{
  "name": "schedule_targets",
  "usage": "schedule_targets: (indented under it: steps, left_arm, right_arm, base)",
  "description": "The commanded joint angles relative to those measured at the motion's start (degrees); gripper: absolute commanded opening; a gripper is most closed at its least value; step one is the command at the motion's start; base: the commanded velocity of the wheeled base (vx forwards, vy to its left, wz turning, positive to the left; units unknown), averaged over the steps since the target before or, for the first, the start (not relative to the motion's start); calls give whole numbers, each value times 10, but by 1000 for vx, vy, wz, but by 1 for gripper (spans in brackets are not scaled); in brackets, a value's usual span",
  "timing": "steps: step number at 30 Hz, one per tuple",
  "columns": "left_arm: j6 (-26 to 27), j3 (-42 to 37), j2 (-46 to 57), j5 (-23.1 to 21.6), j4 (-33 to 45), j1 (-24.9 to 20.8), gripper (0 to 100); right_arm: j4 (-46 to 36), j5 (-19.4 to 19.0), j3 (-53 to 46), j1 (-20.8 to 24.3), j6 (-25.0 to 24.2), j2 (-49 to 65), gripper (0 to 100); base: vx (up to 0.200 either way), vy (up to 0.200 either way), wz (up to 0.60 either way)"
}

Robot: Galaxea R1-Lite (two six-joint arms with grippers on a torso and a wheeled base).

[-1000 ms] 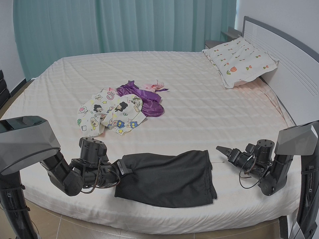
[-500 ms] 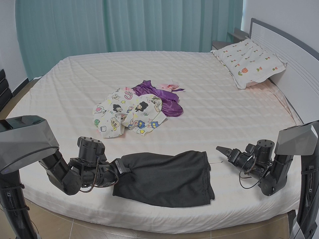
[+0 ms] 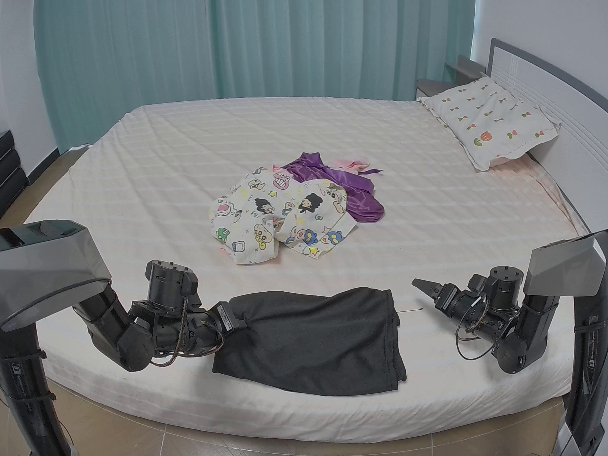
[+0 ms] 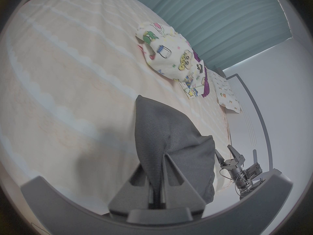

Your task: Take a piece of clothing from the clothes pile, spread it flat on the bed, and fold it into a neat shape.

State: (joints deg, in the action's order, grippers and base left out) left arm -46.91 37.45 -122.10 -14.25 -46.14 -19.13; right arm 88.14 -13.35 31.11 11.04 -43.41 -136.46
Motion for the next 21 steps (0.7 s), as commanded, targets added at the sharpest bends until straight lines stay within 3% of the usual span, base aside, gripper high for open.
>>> schedule_targets:
  steps: [1, 9, 21]
  left_arm:
    - [0, 0, -2, 0, 0, 1, 0]
    - [1, 0, -4, 0, 1, 1, 0]
    - [9, -37, -8, -19, -28, 0, 0]
  right_arm:
    - [1, 0, -1, -1, 0, 1, 100]
    - [2, 1, -3, 0, 0, 3, 100]
    - [3, 0, -19, 12, 0, 19, 100]
  base:
    - [0, 200, 0]
    - [0, 200, 0]
    - [0, 0, 0]
